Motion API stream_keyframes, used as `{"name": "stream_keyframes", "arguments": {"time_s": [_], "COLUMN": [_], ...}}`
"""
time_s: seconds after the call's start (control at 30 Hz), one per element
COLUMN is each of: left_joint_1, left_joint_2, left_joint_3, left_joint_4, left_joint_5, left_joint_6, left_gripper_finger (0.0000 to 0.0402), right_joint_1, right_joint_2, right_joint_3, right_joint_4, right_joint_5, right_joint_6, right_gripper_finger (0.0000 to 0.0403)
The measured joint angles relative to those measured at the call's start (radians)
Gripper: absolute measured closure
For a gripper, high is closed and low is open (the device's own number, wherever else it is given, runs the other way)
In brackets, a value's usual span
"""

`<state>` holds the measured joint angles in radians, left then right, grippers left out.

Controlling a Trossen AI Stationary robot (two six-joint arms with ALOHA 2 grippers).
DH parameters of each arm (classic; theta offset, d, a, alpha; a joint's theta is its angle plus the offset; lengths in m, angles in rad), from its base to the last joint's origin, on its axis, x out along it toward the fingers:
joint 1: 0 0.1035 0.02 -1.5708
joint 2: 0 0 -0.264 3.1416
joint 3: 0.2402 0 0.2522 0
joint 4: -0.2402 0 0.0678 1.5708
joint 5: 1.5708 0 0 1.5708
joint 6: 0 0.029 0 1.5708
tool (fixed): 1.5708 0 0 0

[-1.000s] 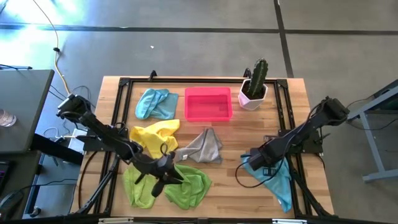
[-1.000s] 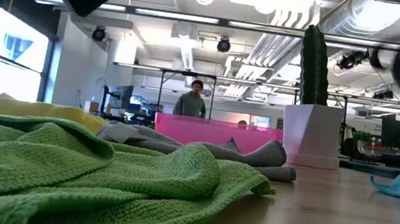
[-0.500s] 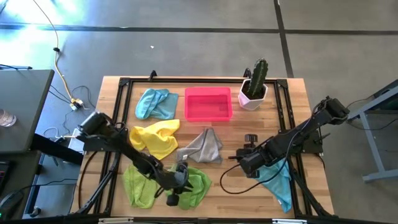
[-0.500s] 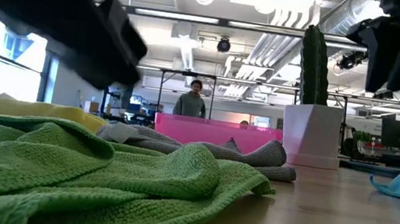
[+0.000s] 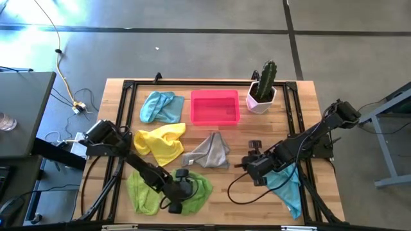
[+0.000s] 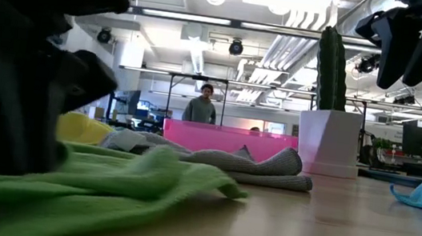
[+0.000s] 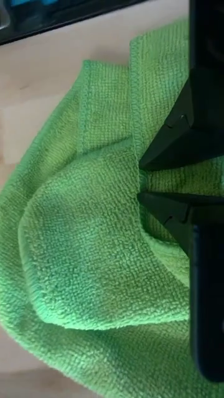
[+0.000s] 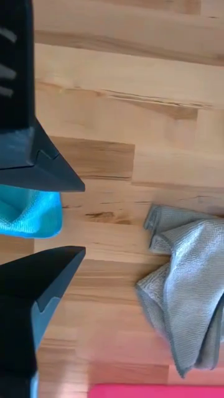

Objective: Fold microfiber towels
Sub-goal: Adjust the green microfiber cloth

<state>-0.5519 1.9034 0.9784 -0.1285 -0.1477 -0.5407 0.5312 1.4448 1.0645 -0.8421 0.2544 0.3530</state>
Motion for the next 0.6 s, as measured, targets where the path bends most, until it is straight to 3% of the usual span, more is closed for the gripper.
{"name": "stream_keyframes", "arguments": {"time_s": [0.6], "left_joint_1": [-0.097], "left_joint_2": [-0.100], "left_joint_3": [-0.002], "left_joint_4": [-0.410], "left_joint_5": [0.090], "left_joint_6": [-0.466], "left_gripper_finger": [0.0340], "right_joint_1": [-0.003], "right_joint_2": [0.000], "right_joint_3": [0.000], "right_joint_4": [0.025], "right_joint_5": [0.004], "right_joint_6": [-0.024], "right_gripper_finger": [0.0258]}}
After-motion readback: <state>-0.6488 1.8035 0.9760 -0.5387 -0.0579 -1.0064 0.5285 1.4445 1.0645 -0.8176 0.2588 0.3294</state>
